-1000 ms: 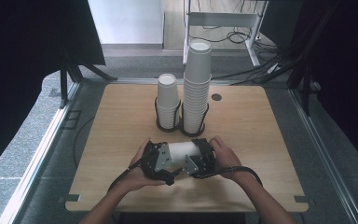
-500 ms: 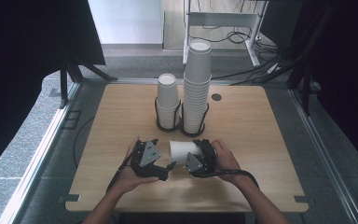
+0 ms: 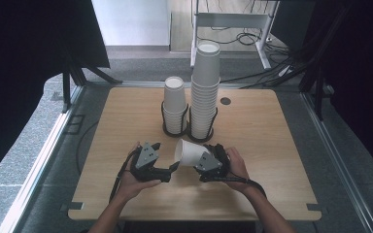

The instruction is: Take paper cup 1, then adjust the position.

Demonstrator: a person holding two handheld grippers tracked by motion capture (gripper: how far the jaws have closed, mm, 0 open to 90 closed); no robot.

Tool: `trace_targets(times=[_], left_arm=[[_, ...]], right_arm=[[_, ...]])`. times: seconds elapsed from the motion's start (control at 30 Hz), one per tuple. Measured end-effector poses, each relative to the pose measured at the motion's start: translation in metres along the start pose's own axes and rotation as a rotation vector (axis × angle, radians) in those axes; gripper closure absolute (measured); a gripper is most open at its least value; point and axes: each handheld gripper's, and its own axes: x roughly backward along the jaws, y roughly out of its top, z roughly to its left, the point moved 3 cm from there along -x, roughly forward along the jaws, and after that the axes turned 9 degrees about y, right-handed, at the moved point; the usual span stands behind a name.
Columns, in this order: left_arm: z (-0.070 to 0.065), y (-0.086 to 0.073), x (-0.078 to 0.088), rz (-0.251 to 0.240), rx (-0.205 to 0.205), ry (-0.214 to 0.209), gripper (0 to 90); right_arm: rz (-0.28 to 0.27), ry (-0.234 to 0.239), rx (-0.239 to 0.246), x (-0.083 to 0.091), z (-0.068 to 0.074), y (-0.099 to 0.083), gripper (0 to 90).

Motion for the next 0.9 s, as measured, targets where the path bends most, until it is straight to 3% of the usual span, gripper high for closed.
trace_targets(times=[0.37,0.9], left_arm=[[0.003,-0.006,-0.001,0.003,0.058,0.014,11.6],[0.003,-0.011,-0.003,0.011,0.089,0.014,14.0]], right_arm=[[-0.086,0.021,-0.161,0.005,-0.004,-0.005,19.7],[-0.205,0.016,-0.311,0.013,0.003,-0.009,19.8]])
